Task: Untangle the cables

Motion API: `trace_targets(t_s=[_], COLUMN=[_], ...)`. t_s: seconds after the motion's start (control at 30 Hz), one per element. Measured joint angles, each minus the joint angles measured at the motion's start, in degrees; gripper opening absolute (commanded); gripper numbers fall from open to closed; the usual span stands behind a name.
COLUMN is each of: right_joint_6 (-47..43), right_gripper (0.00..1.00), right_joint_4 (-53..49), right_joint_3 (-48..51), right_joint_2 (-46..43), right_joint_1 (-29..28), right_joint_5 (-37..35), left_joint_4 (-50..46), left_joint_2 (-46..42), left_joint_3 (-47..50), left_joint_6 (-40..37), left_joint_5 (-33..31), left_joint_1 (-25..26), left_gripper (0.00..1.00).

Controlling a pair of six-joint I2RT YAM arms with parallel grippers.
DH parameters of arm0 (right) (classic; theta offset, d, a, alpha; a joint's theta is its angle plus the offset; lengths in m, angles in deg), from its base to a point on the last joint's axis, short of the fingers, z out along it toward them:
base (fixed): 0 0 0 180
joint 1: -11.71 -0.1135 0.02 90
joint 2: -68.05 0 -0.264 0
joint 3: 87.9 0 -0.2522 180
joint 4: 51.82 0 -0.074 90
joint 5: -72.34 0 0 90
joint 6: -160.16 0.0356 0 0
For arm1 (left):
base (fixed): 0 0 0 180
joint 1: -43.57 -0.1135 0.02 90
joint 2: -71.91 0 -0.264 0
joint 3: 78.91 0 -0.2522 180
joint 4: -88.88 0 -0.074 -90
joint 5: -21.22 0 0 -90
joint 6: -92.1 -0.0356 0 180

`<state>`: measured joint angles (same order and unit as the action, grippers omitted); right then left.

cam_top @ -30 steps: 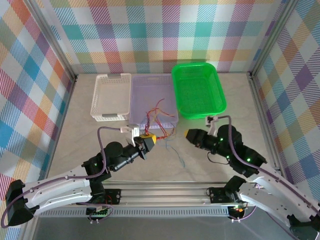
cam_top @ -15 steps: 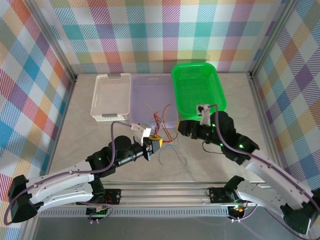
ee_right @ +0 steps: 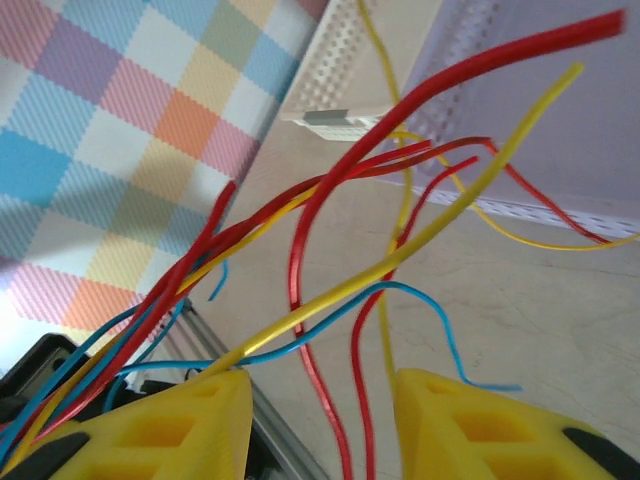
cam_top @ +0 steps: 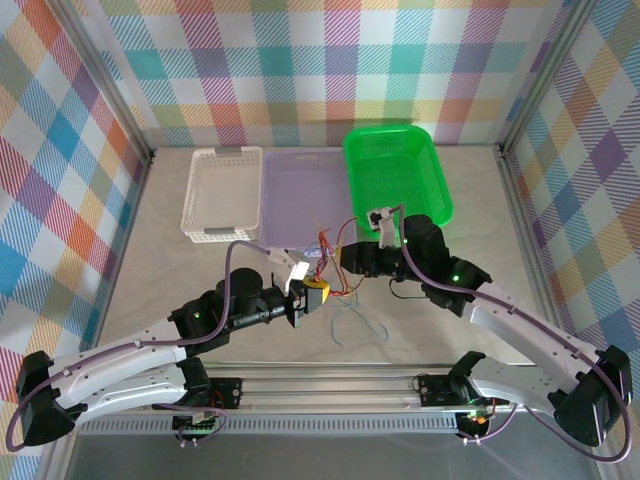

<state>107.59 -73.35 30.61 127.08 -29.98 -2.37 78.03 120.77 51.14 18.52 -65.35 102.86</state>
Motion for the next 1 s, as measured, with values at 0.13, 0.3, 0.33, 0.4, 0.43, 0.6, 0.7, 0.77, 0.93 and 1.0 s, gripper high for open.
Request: trace_targets(t_s=[0.13, 0.3, 0.33, 0.4, 0.43, 0.6, 0.7, 0.77, 0.93, 1.0], right_joint_6=[1.1, 2.0, 2.4, 2.6, 2.6, 2.6, 2.6, 2.4, 2.0, 1.7], right_gripper=[0.48, 0.29, 0.23, 0.07, 0.00, 0.00, 0.00, 0.00, 0.00, 0.00], right_joint_4=[2.7, 4.1, 4.4, 5.1, 5.3, 5.0, 3.8, 2.4, -0.6, -1.7], right_joint_3=[3.0, 4.8, 4.9, 4.9, 4.9, 4.9, 4.9, 4.6, 2.1, 1.0], right_joint_2=[-0.1, 0.6, 0.8, 1.0, 0.9, 0.5, -1.3, -2.9, -5.1, -5.2], right_joint_1=[0.0, -0.4, -0.4, -0.4, -0.4, -0.4, -0.4, -0.5, -0.9, -0.9], right_joint_5=[2.1, 3.5, 3.5, 3.7, 3.6, 2.3, -0.1, -1.9, -5.1, -6.0], left_joint_4=[0.0, 0.2, 0.2, 0.2, 0.2, 0.2, 0.3, 0.5, 1.8, 1.9], left_joint_2=[-0.2, -0.5, -0.5, -0.5, -0.5, -0.6, -0.7, -1.0, -1.7, -1.9], left_joint_3=[0.0, 0.0, 0.0, 0.0, 0.0, 0.0, 0.1, 0.5, 2.4, 3.0], left_joint_6=[0.1, 0.3, 0.4, 0.5, 0.6, 1.2, 2.1, 2.6, 4.1, 4.8], left_joint_5=[-0.3, -1.1, -1.2, -1.6, -1.7, -2.8, -3.7, -4.2, -5.8, -6.6], left_joint_1=[-0.4, -1.0, -1.0, -1.3, -1.4, -1.7, -1.9, -2.1, -3.0, -3.4], left_gripper=[0.00, 0.00, 0.00, 0.00, 0.00, 0.00, 0.03, 0.09, 0.17, 0.25])
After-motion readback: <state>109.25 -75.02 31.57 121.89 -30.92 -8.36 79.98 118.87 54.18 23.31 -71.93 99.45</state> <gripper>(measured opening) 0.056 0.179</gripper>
